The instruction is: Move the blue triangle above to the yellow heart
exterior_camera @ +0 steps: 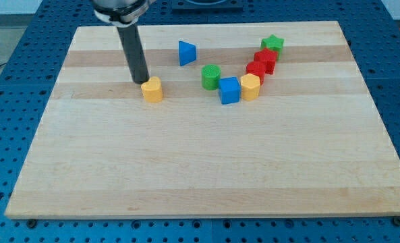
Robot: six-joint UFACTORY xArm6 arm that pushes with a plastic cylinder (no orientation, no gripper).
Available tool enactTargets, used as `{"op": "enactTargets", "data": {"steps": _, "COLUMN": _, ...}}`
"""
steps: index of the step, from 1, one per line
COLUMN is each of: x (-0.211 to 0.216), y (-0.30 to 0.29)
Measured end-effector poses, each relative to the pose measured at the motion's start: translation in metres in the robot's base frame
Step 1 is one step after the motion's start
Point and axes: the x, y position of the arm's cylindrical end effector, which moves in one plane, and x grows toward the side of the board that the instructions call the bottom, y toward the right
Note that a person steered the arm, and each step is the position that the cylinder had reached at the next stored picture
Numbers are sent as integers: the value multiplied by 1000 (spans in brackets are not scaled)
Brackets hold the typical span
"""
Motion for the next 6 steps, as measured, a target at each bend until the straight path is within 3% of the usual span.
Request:
{"op": "enactTargets", "data": {"steps": 2, "x": -38, "y": 97}}
{"op": "enactTargets", "data": {"steps": 3, "x": -80, "y": 99}}
{"op": "enactTargets", "data": {"steps": 4, "x": -89, "y": 65}}
{"op": "enactTargets", "data": {"steps": 6, "x": -28, "y": 14}}
